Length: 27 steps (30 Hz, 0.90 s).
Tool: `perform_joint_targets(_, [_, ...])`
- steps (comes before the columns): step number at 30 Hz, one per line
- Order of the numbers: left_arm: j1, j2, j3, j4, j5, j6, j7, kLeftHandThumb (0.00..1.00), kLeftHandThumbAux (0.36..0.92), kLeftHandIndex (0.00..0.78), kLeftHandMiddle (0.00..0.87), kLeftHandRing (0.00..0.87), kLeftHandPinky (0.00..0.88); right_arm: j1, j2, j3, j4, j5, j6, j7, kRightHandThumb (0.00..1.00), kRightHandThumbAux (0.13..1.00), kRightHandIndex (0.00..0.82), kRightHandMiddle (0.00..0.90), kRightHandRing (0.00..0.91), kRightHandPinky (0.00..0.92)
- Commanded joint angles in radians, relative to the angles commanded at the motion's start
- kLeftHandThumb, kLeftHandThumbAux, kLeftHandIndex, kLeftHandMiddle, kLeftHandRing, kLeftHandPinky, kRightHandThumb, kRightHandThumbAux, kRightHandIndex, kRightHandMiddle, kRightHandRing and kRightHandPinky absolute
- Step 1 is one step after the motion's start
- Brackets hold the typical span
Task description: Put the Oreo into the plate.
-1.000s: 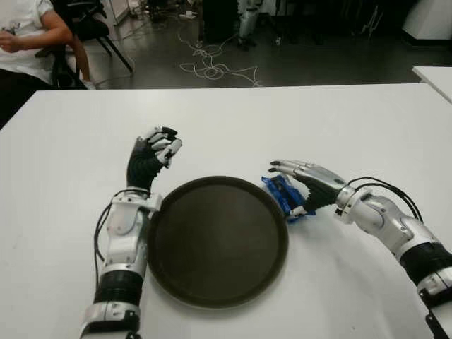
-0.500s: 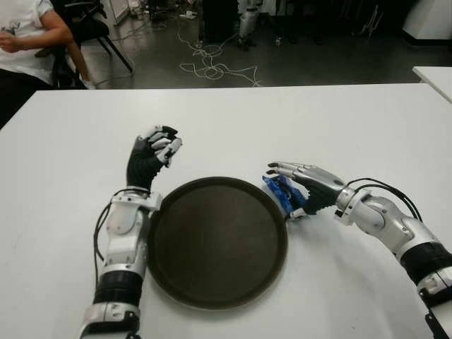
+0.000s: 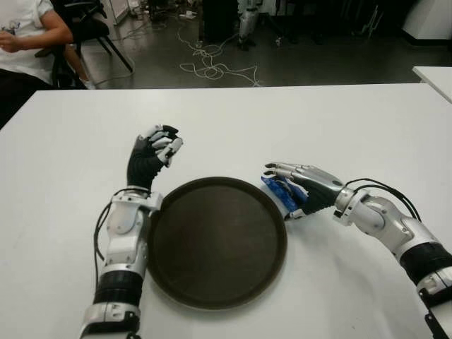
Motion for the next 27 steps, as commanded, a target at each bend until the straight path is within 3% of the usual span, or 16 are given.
perform_joint_targets(8, [0.002,-0.003,0.000,-0.004,0.001,-0.001,0.005,0.859,0.656,0.426,0.544,0.780,0.814,0.010,-0.004,-0.006,-0.019,-0.002,0.021,0.009,0.047,0.789,0.056,0.048,0.138,0.209])
perform_joint_targets(19, [0.005,-0.002,-0.003,-0.006,0.010,-0.004,0.017,0.858,0.656,0.426,0.562,0.788,0.814,0.006,-0.018,-0.007,-0.015,-0.010,0.018,0.018,0.145,0.822,0.060,0.048,0.169,0.266])
perform_joint_targets(27, [0.007,-0.001,-0.003,-0.009,-0.002,-0.004,0.006,0.857,0.656,0.426,0.564,0.787,0.813,0.009,-0.043,-0.001,-0.046,-0.037,0.028,0.026,0.119,0.829,0.058,0.051,0.145,0.216])
